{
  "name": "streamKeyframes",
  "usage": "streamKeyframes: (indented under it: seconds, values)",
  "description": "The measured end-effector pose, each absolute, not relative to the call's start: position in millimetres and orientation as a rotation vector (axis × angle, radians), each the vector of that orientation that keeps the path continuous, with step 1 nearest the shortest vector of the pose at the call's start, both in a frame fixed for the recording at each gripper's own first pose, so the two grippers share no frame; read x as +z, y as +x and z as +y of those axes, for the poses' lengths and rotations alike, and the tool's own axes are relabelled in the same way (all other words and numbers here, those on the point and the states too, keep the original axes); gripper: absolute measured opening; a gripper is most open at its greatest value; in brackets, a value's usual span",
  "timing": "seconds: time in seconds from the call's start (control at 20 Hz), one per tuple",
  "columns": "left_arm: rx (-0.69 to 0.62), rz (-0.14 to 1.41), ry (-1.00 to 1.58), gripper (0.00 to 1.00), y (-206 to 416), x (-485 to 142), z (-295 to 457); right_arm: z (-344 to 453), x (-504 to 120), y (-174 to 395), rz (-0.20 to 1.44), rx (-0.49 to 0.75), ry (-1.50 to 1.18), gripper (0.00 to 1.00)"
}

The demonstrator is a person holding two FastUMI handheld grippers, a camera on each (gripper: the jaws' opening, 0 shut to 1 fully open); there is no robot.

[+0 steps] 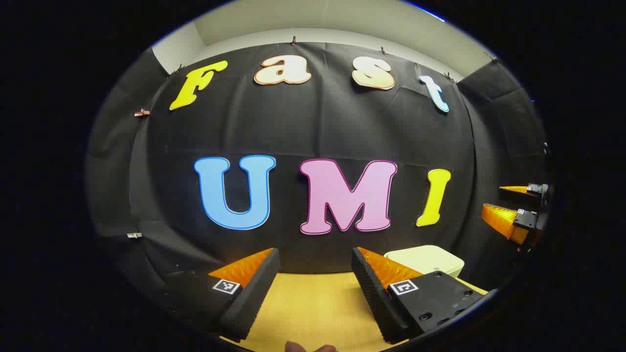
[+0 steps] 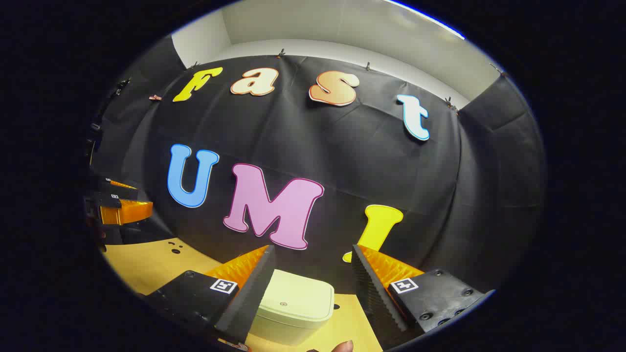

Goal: Press the lid of the desktop garbage bin to open it, pick up the crumpled paper on the desktop and throw it into the bin, then pick up the pop can on the desktop and drop it into the bin, and finally close the garbage bin lid.

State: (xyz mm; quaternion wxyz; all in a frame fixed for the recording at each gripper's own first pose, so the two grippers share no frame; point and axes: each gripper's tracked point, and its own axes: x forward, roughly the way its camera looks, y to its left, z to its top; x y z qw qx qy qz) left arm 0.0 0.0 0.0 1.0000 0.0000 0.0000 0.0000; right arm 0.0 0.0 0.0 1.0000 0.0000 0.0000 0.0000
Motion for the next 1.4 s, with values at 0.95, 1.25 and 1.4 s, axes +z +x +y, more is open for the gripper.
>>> streamKeyframes:
  seconds: [0.95, 1.25, 1.4]
  values:
    - [0.031, 0.003, 0.045, 0.95, -4, -1, -2, -4, 1, 3, -0.007, 0.035, -0.004, 0.97]
    - [0.037, 0.003, 0.047, 0.95, -4, -1, -1, 5, -4, -1, 0.011, 0.081, -0.012, 0.72]
    - [0.038, 0.002, 0.047, 0.95, -2, 0, -1, 12, -7, 0, 0.026, 0.109, -0.01, 0.38]
